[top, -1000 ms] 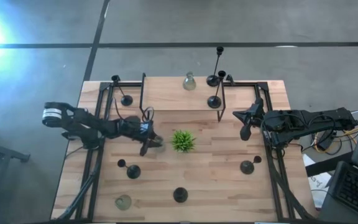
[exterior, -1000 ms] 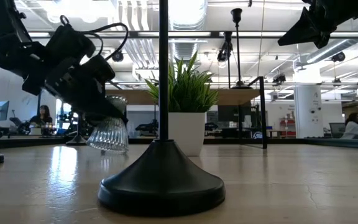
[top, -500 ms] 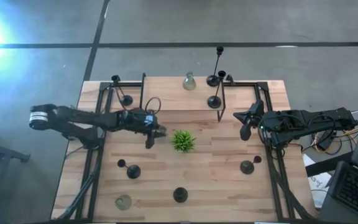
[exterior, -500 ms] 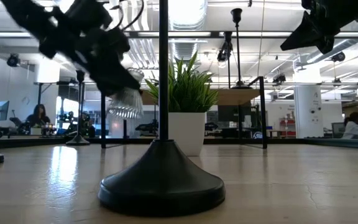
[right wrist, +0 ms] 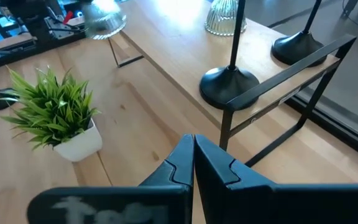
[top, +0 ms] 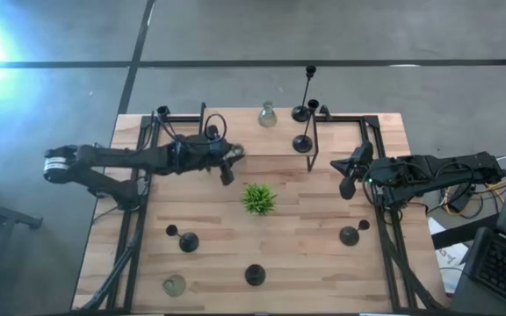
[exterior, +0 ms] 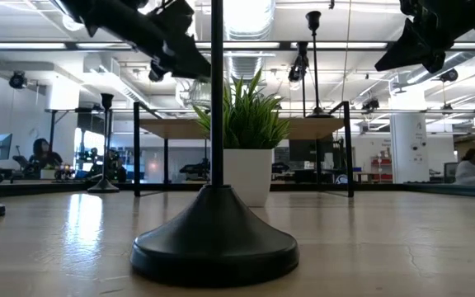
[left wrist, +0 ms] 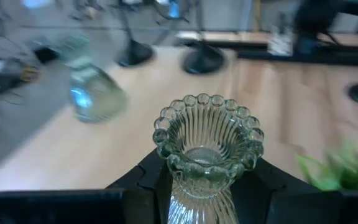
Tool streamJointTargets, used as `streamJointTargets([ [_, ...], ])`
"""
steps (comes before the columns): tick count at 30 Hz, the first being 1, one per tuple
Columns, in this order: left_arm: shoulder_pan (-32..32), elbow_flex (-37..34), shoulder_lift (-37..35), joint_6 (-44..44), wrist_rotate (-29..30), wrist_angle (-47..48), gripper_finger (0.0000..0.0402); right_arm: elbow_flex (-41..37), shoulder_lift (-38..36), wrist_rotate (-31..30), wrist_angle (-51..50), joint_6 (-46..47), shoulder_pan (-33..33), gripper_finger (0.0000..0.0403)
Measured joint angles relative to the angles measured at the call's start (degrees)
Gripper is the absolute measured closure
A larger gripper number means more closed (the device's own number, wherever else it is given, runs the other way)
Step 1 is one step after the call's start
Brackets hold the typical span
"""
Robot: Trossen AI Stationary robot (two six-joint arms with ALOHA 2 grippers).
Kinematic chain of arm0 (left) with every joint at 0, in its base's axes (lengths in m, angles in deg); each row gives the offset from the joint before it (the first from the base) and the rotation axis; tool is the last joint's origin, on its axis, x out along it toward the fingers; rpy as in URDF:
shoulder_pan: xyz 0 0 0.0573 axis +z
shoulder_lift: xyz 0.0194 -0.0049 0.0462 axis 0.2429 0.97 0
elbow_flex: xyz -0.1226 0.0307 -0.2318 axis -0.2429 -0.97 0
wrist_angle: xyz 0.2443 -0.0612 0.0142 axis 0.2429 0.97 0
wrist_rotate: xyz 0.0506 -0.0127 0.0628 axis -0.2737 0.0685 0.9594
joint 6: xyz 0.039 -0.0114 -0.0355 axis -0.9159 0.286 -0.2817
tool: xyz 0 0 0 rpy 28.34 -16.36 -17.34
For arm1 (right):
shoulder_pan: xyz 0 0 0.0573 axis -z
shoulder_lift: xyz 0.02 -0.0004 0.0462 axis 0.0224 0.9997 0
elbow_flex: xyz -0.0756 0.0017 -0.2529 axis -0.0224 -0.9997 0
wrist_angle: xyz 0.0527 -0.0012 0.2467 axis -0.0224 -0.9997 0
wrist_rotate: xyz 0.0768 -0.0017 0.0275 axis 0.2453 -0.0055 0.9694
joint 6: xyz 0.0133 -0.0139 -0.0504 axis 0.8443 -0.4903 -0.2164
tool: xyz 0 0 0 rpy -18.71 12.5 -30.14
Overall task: Pick & Place candle stick holders
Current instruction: Put the top transparent glass candle holder on the shelf
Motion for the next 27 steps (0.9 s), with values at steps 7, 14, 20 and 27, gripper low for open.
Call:
streamJointTargets([
  [7, 6.08, -0.04, 2.82, -1.83, 1.02, -10.88, 0.0277, 0.00, -0.01, 0.06, -0.01, -0.50, 0.00, 0.0394],
  [14, 13.20, 1.67, 8.36, -1.97, -0.87, -13.76, 0.0277, -0.07, 0.00, 1.36, -0.07, -0.76, 0.00, 0.0394],
  [20, 15.63, 6.67, 14.78, -4.45, -1.71, -13.92, 0.0277, -0.14, -0.02, 1.48, -0.07, -0.84, 0.00, 0.0394],
  [27, 17.44, 10.68, 19.02, -5.28, -1.78, -13.81, 0.0277, -0.22, -0.02, 1.73, -0.68, -0.86, 0.00, 0.0394],
])
